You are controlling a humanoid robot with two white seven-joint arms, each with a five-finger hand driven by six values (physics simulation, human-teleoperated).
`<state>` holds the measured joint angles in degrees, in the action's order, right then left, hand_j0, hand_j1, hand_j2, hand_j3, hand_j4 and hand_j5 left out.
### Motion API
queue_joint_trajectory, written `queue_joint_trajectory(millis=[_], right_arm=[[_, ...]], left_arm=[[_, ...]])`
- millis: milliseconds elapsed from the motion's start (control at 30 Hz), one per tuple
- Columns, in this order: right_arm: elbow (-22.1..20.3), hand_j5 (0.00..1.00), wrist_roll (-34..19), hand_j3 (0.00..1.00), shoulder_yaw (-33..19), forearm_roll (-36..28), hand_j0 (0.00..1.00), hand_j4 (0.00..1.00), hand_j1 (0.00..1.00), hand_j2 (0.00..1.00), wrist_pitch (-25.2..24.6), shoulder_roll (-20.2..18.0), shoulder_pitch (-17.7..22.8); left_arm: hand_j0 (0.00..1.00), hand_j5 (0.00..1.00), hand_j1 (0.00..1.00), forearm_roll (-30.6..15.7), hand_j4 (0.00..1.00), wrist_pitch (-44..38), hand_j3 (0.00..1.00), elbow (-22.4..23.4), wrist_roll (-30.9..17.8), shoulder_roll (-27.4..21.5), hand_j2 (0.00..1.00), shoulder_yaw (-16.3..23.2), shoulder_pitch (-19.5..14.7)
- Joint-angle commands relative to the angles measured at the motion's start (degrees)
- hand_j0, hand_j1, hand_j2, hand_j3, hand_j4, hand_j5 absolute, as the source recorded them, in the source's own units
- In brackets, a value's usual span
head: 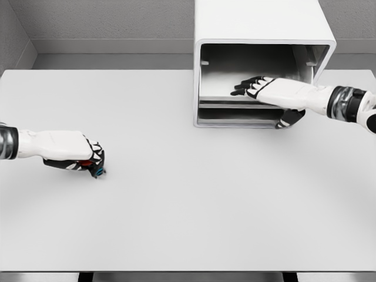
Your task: Slide open multi-storey tabletop storage cabinets and put open load switch and slide close multi-storey tabletop storage cabinets
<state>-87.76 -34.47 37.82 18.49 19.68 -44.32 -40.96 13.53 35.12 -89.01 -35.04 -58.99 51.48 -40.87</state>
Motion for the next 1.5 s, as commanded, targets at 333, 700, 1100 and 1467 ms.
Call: queue_joint_trajectory(millis=[333, 700, 1100, 1467], right_arm=[[-6.02, 1.0, -0.53, 1.0, -0.56, -1.88, 1.0, 1.0, 1.0, 1.0, 2.03, -4.64, 2.64], [-9.28, 1.0, -0.53, 1.0, -4.69, -1.96, 1.0, 1.0, 1.0, 1.0, 4.22, -8.68, 6.94], [-11.12, 1.0, -0.53, 1.0, -9.35, -2.23, 1.0, 1.0, 1.0, 1.0, 5.8, -10.35, 10.81], [-12.44, 1.0, -0.53, 1.0, -11.63, -2.4, 1.0, 1.0, 1.0, 1.0, 7.04, -11.93, 13.27]], left_arm=[[0.4, 0.4, 0.4, -0.43, 0.4, -0.12, 0.4, -0.02, 0.04, -1.12, 0.4, -0.24, -0.18], [0.4, 0.4, 0.4, -0.43, 0.4, -0.12, 0.4, -0.02, 0.04, -1.65, 0.4, -0.16, -0.44], [0.4, 0.4, 0.4, -1.92, 0.4, -0.12, 0.4, -2.39, 0.04, -2.44, 0.4, -0.16, -2.11], [0.4, 0.4, 0.4, -3.24, 0.4, -0.12, 0.4, -2.48, 0.04, -2.62, 0.4, -0.24, -3.16]])
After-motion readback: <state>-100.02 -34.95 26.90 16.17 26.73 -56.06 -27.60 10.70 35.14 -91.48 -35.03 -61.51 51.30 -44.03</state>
